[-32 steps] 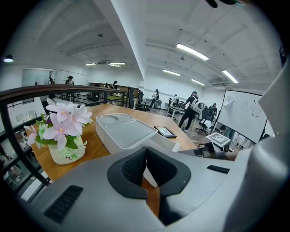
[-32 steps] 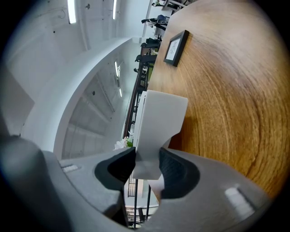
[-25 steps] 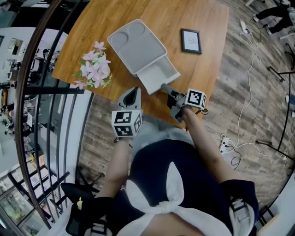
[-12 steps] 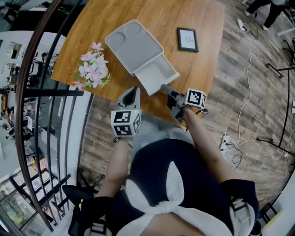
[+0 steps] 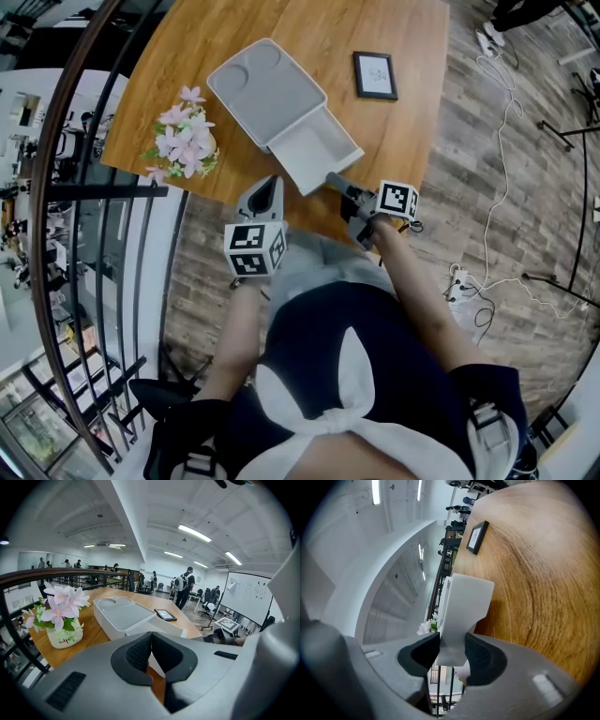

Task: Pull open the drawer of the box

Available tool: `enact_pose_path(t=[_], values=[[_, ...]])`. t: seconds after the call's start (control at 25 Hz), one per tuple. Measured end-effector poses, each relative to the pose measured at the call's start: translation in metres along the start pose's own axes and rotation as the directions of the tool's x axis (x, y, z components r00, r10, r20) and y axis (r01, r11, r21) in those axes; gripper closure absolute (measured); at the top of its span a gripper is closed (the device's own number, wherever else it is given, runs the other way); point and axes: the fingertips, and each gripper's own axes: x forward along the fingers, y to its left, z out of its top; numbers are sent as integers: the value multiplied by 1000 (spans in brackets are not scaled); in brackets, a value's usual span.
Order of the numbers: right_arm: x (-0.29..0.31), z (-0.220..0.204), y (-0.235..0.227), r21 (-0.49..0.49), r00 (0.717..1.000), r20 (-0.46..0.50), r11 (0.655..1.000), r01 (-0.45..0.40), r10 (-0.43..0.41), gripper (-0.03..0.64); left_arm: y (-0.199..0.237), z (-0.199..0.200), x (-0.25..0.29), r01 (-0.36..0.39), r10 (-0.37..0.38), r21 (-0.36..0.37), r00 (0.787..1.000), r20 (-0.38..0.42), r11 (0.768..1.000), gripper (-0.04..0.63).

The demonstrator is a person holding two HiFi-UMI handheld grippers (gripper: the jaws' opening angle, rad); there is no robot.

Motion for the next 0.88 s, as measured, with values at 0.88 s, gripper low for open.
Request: enact_pose_path(t=[0.88], values=[[-9,0,8,-180,999,-14,983,44,-47,445,-10,-1,-6,14,-14,3,1000,10,1000,578]])
